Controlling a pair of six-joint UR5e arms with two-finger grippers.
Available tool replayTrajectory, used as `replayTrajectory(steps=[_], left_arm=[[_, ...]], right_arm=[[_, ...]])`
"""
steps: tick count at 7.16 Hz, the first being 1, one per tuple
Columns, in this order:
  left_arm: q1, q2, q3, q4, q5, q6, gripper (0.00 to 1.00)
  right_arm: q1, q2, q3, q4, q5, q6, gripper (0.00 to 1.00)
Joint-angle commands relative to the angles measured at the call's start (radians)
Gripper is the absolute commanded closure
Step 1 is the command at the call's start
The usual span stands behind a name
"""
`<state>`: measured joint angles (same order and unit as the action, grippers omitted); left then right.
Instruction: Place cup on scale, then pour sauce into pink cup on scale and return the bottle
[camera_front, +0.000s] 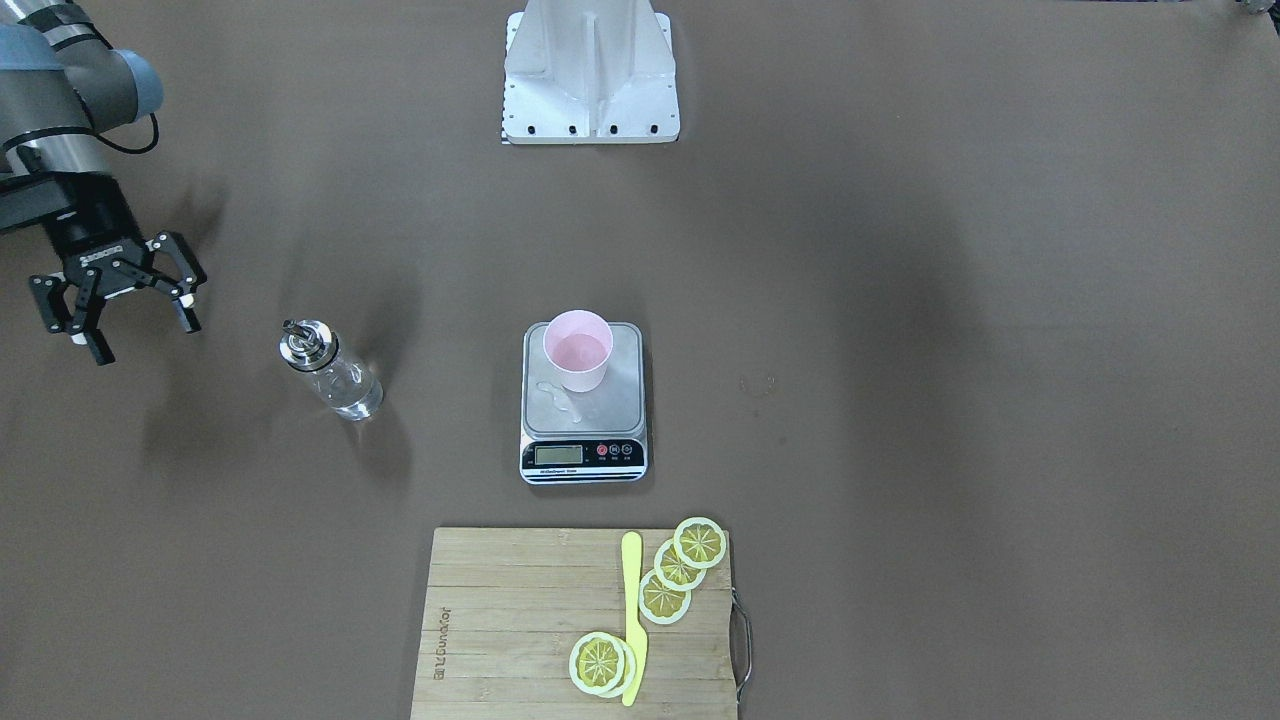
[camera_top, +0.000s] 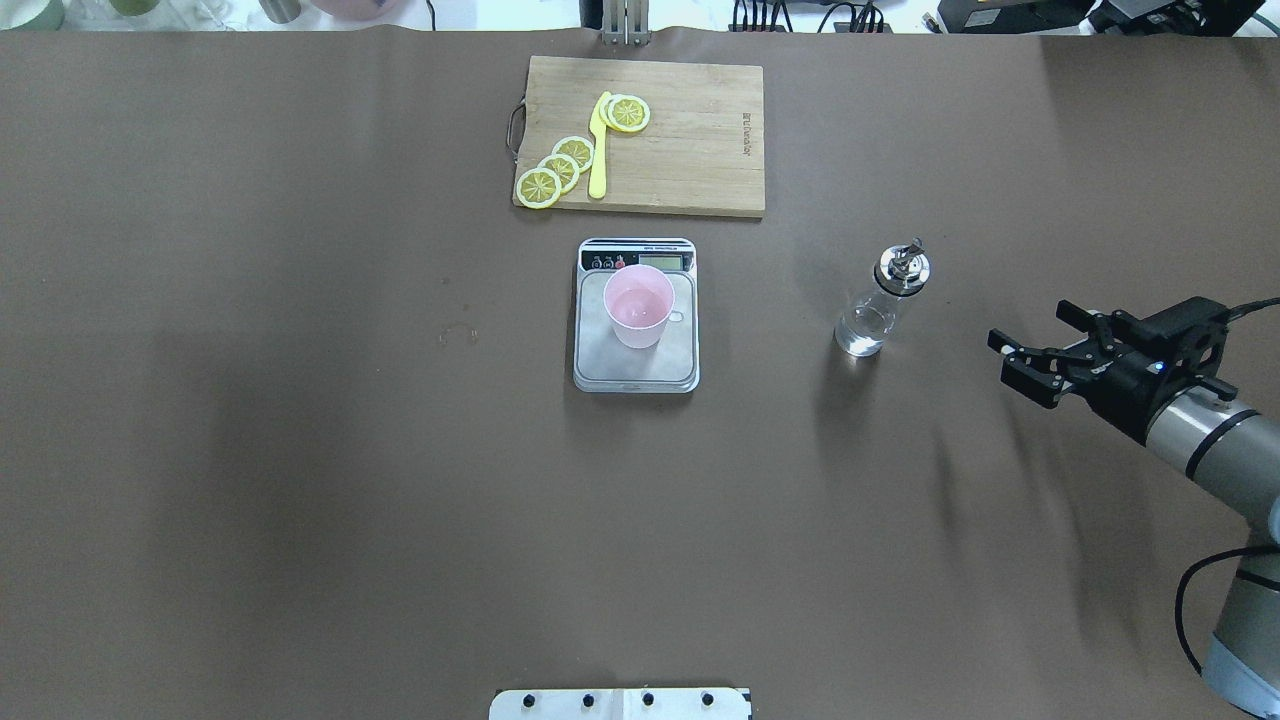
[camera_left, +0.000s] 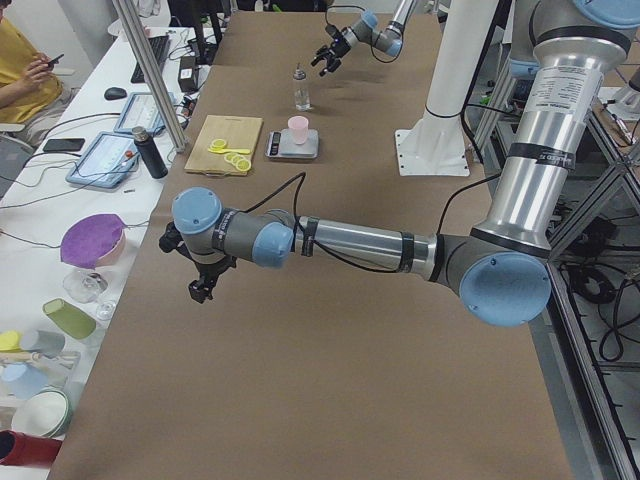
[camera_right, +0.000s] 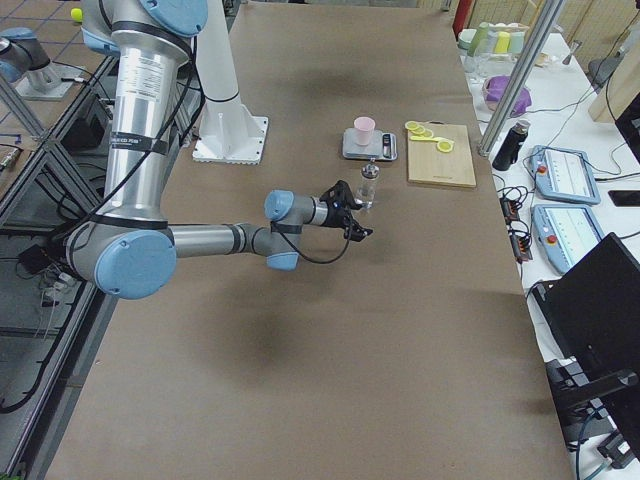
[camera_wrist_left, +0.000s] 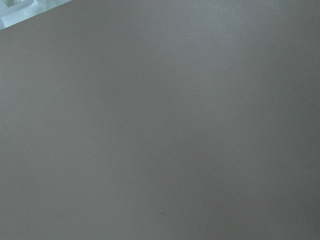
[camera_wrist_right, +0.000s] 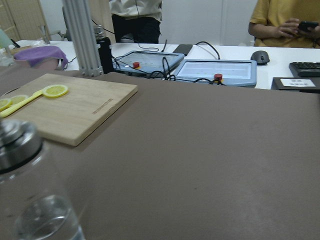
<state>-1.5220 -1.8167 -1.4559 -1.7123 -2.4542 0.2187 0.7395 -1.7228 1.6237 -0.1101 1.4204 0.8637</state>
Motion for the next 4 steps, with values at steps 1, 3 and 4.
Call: replayTrajectory(steps=[1, 3, 4], left_arm=[[-0.004, 0.002, -0.001, 0.005, -0.002, -0.001, 0.01], [-0.012, -0.007, 0.005, 0.010, 0.001, -0.007, 0.00], [-0.013, -0.007, 0.005, 0.035, 0.000, -0.008, 0.00]], right_arm=[[0.344, 0.073, -0.038, -0.195, 0.446, -0.021, 0.00], [0.482, 0.103, -0.041, -0.498, 0.616, -0.254, 0.00], [0.559, 0.156, -0.042, -0.686, 0.734, -0.312, 0.00]])
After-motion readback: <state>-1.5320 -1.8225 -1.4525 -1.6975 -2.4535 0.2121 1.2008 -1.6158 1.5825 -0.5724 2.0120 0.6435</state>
